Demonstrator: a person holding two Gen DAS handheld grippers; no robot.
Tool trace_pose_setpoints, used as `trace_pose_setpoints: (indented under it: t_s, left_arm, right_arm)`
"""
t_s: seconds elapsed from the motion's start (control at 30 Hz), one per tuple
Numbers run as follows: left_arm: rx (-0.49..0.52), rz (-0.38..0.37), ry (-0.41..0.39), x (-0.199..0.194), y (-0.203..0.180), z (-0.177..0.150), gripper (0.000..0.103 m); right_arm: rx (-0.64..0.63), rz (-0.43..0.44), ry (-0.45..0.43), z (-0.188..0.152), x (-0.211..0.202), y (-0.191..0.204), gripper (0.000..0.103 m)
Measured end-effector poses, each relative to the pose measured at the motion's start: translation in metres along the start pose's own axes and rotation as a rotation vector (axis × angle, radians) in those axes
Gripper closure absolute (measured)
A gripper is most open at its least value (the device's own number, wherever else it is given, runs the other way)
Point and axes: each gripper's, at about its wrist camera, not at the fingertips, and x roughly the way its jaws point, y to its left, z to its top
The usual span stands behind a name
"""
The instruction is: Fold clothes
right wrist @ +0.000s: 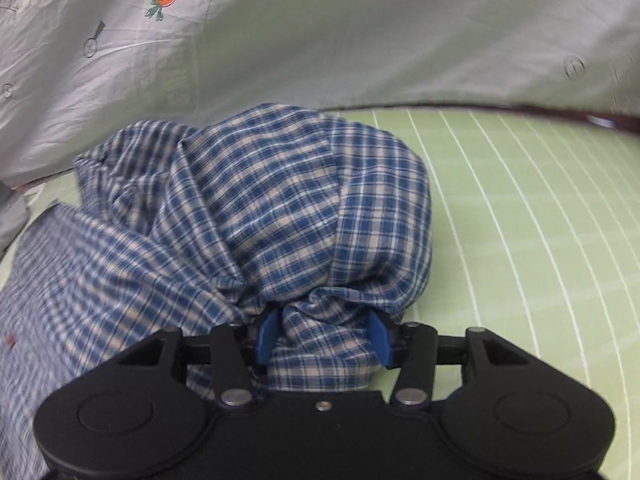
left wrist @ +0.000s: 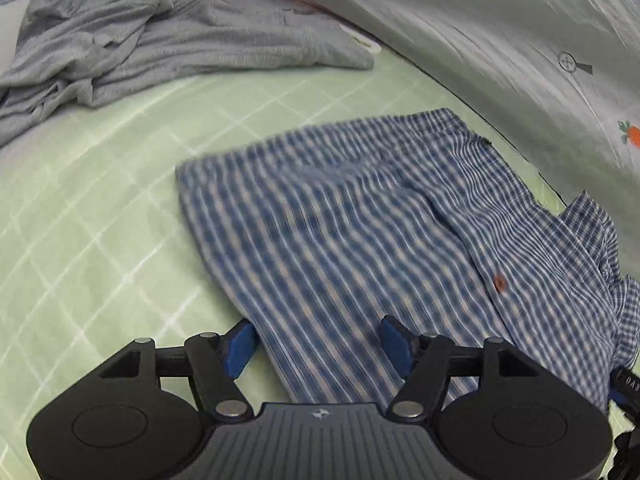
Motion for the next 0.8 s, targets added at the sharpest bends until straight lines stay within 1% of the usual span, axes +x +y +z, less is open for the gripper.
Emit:
trace_pose_setpoints:
  t_s: [0.1,0.17,0.23,0.27,0.3,0.33,0.37,0.4,0.43,0.5,0.53,0.57,0.6,0.63,0.67,0.7,0.73,0.77,0.8]
  left_arm:
    - [-0.050,0.026,-0.011,0.002,0.003,0.012,0.035]
    - [-0.082,0.034,-0.015,-0.001,0.006,0.015,0.035]
    - [-0.101,0.047,-0.017,-0.004,0.007,0.014,0.035]
    - [-0.107,0.055,-0.019,-0.006,0.008,0.013,0.035]
    - [-0.113,0.063,-0.021,-0.007,0.011,0.011,0.035]
    - [-0.115,0.070,-0.024,-0.007,0.012,0.010,0.034]
    - [-0.114,0.076,-0.027,-0.007,0.014,0.010,0.034]
    - [-0.106,0.071,-0.034,-0.005,0.015,0.010,0.030]
    - [-0.094,0.060,-0.043,-0.003,0.017,0.010,0.023]
    - [-0.068,0.039,-0.052,0.000,0.016,0.010,0.020]
    - [-0.060,0.040,-0.058,0.001,0.013,0.010,0.021]
    - [-0.052,0.033,-0.063,0.001,0.010,0.010,0.021]
    - [-0.047,0.020,-0.072,0.001,0.008,0.009,0.025]
    - [-0.046,0.015,-0.084,0.001,0.006,0.008,0.042]
    - [-0.044,0.010,-0.080,0.001,0.005,0.008,0.054]
    - [-0.043,0.002,-0.068,0.002,0.005,0.008,0.088]
    - [-0.059,-0.023,-0.062,0.001,0.006,0.008,0.100]
    - [-0.084,-0.058,-0.060,-0.002,0.009,0.008,0.100]
    - [-0.084,-0.086,-0.074,-0.008,0.008,0.008,0.100]
  right_arm:
    - [-0.018,-0.043,-0.034,0.028,0.012,0.011,0.054]
    - [-0.028,-0.061,-0.100,0.036,-0.001,0.021,0.052]
    - [-0.038,-0.073,-0.169,0.040,-0.017,0.031,0.044]
    - [-0.045,-0.067,-0.204,0.038,-0.027,0.037,0.037]
    - [-0.055,-0.050,-0.233,0.035,-0.035,0.044,0.032]
    - [-0.071,-0.025,-0.252,0.032,-0.042,0.051,0.030]
    - [-0.101,0.012,-0.257,0.030,-0.045,0.060,0.027]
    - [-0.137,0.052,-0.252,0.029,-0.044,0.072,0.026]
    - [-0.179,0.093,-0.235,0.026,-0.041,0.082,0.026]
    - [-0.262,0.157,-0.180,0.022,-0.029,0.102,0.025]
    - [-0.301,0.176,-0.155,0.021,-0.022,0.115,0.026]
    - [-0.341,0.187,-0.134,0.018,-0.015,0.125,0.036]
    - [-0.383,0.184,-0.118,0.013,-0.010,0.133,0.068]
    - [-0.420,0.172,-0.102,0.013,-0.004,0.140,0.083]
    - [-0.425,0.177,-0.101,0.013,-0.007,0.141,0.095]
    - [-0.423,0.186,-0.104,0.012,-0.012,0.139,0.101]
    - [-0.407,0.200,-0.110,0.011,-0.018,0.136,0.102]
    - [-0.387,0.210,-0.124,0.009,-0.028,0.130,0.102]
    - [-0.370,0.211,-0.150,0.006,-0.042,0.122,0.102]
